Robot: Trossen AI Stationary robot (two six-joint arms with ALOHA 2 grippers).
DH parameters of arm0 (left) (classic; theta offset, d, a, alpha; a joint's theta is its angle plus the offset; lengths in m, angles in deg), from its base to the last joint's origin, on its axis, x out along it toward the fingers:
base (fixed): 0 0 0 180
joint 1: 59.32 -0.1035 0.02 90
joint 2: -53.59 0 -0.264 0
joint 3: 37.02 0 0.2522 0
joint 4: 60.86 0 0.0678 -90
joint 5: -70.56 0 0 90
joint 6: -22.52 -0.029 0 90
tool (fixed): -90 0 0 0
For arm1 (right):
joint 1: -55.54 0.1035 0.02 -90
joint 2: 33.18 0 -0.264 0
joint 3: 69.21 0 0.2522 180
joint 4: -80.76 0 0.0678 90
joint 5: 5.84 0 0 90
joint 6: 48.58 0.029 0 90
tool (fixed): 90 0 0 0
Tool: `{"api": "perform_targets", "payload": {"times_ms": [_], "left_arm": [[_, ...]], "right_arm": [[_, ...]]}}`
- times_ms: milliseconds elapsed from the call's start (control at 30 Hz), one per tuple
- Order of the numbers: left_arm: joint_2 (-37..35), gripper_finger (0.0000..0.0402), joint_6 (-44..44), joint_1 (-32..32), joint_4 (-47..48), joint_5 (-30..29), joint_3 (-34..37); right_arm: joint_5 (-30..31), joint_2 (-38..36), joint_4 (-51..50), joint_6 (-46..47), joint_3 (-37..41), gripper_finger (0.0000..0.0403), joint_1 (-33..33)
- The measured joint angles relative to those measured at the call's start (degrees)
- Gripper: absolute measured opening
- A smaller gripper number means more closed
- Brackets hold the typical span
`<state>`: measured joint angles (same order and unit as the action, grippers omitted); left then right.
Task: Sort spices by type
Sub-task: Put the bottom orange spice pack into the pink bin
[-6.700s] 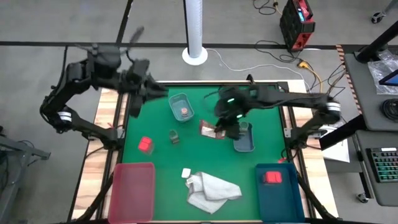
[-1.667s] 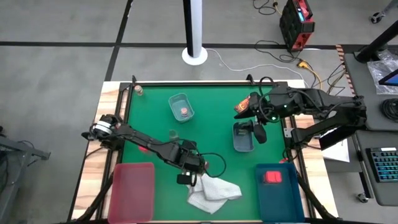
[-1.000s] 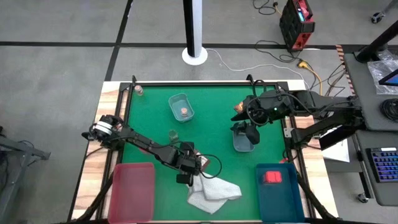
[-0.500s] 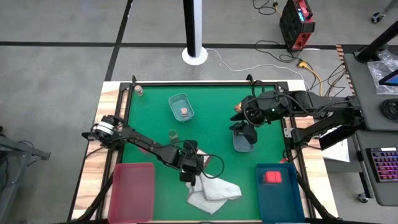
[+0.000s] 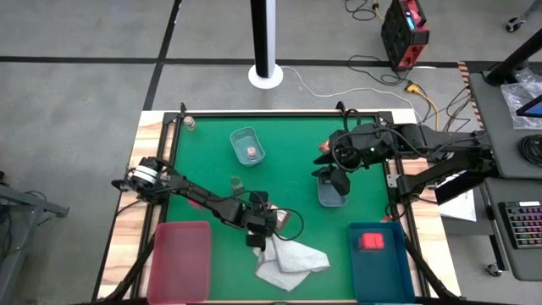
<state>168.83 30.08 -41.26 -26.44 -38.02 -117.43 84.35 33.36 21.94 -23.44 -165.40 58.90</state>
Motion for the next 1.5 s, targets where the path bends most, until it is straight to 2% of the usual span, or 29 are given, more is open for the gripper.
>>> {"api": "perform_targets", "payload": {"times_ms": [267,333,500,700,833,1000,1233,1367,1500], "left_arm": [[0.4,0.0035,0.3,-0.1,-2.7,0.1,1.1],[0.6,0.0014,0.4,-0.2,-4.5,0.1,1.2],[0.0,0.0011,1.0,-0.4,-5.1,0.6,0.8],[-5.9,0.0006,1.0,-1.7,-2.4,4.0,1.3],[-11.8,0.0005,2.7,-4.4,-4.0,11.8,1.0],[-17.9,0.0005,2.8,-6.5,-4.9,14.5,1.0],[-27.4,0.0005,5.4,-10.1,-9.7,26.0,0.9],[-33.0,0.0005,8.0,-12.8,-15.4,29.1,0.9],[-36.6,0.0005,9.1,-14.0,-25.7,29.3,0.9]], "right_arm": [[0.0,0.3,0.4,0.8,0.0,0.0193,0.0],[0.0,0.3,0.5,0.8,0.0,0.0196,0.0],[1.3,0.3,0.4,0.5,0.1,0.0194,0.0],[1.3,0.0,0.2,-0.8,0.1,0.0196,0.0],[1.4,-0.7,-0.5,-3.1,0.1,0.0191,0.0],[1.5,-0.8,-1.4,-4.7,0.3,0.0188,-0.4],[0.9,-0.8,-0.5,-8.7,1.2,0.0196,0.7],[-0.3,-0.8,4.6,-12.3,1.6,0.0192,2.3],[-3.7,0.2,16.4,-14.0,2.3,0.0194,3.4]]}}
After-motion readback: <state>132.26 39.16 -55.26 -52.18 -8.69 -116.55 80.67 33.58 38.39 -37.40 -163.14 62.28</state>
